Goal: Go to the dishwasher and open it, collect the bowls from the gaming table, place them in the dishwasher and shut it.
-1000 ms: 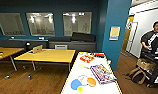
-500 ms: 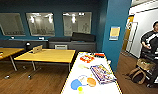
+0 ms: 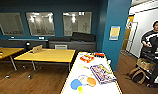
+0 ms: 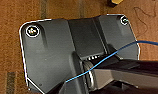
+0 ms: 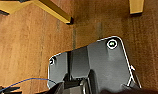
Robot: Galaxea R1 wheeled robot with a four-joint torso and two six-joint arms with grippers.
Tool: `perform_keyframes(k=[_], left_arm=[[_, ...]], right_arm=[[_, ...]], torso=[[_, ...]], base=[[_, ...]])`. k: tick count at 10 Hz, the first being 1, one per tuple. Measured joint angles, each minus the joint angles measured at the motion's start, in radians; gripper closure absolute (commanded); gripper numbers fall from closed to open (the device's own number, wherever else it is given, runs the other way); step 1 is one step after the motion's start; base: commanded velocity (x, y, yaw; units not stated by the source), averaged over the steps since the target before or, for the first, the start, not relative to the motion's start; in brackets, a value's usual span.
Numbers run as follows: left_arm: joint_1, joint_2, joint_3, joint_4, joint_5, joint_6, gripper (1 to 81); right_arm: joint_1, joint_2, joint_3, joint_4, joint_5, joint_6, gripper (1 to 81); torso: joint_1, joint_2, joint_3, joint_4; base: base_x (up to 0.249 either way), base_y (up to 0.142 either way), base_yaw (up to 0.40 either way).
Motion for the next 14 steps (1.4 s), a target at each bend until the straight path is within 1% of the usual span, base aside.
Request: perform_keyframes(k=[2,4,6,7,9,10,12,13,14], left_arm=[[0.0,0.0,0.0,0.0,-0.001,0.0,1.0],[-0.005,0.0,0.0,-0.001,-0.003,0.0,1.0],[-0.015,0.0,0.0,-0.001,-0.007,0.0,1.0],[-0.019,0.0,0.0,-0.001,-0.009,0.0,1.0],[-0.02,0.0,0.0,-0.002,-0.01,0.0,1.0],[-0.021,0.0,0.0,-0.002,-0.01,0.0,1.0],[-0.028,-0.002,0.0,-0.002,-0.013,-0.001,1.0],[-0.029,-0.003,0.0,-0.002,-0.013,-0.001,1.0],[-0.032,-0.003,0.0,-0.002,-0.014,-0.002,1.0]], right_arm=[[0.077,-0.178,0.165,0.001,0.007,0.05,1.0],[0.163,-0.31,0.311,0.001,0.002,0.097,1.0],[0.284,-0.373,0.388,0.001,-0.011,0.149,1.0],[0.343,-0.381,0.406,0.001,-0.041,0.171,1.0],[0.457,-0.38,0.439,0.0,-0.139,0.211,1.0],[0.511,-0.364,0.444,-0.001,-0.188,0.224,1.0],[0.6,-0.29,0.456,-0.002,-0.285,0.252,1.0],[0.637,-0.262,0.469,-0.002,-0.328,0.275,1.0],[0.677,-0.257,0.479,-0.002,-0.363,0.3,1.0]], torso=[[-0.001,0.0,-0.035,0.0],[0.0,0.0,-0.075,0.0],[0.0,0.0,-0.115,0.0],[0.0,0.0,-0.135,0.0],[0.001,0.001,-0.174,0.0],[0.001,0.001,-0.193,0.0],[0.001,0.002,-0.232,0.0],[0.001,0.002,-0.238,0.0],[0.001,0.002,-0.243,0.0]], base=[[0.0,0.0,0.0],[0.0,0.0,0.0],[0.0,0.0,0.0],[0.0,0.0,0.0],[0.0,0.0,0.0],[0.0,0.0,0.0],[0.0,0.0,0.0],[0.0,0.0,0.0],[0.0,0.0,0.0]])
